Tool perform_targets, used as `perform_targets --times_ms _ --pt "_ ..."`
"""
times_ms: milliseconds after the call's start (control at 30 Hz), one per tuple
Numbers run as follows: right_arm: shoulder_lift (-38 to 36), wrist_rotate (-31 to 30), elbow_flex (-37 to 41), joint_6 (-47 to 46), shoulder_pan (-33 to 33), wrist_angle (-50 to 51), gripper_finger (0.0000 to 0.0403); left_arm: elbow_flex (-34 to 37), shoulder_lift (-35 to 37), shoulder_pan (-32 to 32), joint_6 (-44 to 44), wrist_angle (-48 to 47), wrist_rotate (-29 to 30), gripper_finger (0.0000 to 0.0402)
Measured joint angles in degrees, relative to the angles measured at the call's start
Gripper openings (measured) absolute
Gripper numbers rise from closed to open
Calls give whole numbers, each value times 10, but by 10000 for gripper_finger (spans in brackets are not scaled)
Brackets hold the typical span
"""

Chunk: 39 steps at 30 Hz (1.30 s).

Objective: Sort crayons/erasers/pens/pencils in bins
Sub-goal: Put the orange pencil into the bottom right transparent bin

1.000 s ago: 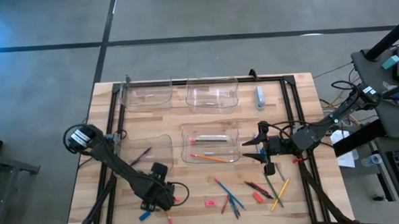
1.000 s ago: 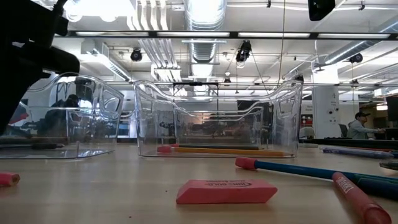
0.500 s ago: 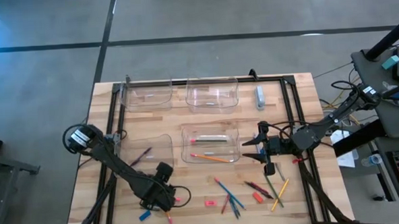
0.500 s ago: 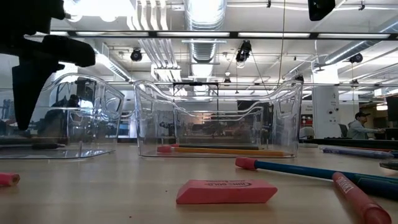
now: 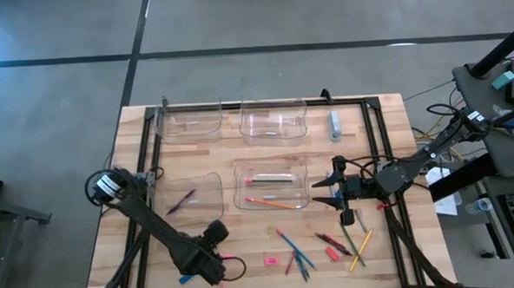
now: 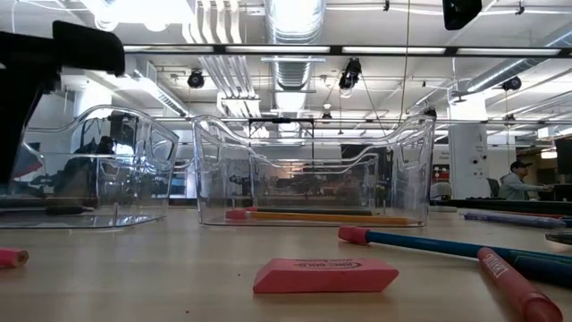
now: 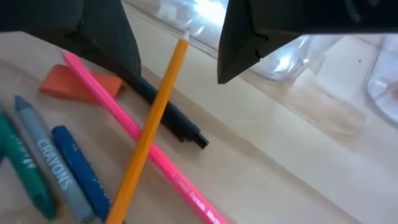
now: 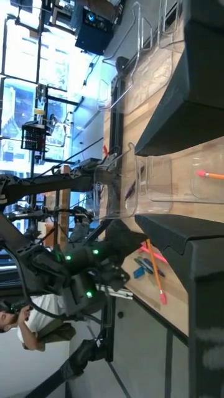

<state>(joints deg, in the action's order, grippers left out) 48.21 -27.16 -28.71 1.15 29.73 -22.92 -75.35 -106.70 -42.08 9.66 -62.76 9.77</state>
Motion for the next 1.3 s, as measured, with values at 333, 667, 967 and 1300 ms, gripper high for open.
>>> perform_targets --times_ms 333,667,967,1300 --pt "0 0 0 1 0 1 153 0 -7 1 30 -40 2 195" --pt "0 0 0 1 0 1 153 4 -37 1 97 -34 12 195" --pt "0 0 0 1 0 1 153 7 -48 1 105 -33 12 182" --pt "0 0 0 3 0 1 153 7 -48 4 106 -33 12 56"
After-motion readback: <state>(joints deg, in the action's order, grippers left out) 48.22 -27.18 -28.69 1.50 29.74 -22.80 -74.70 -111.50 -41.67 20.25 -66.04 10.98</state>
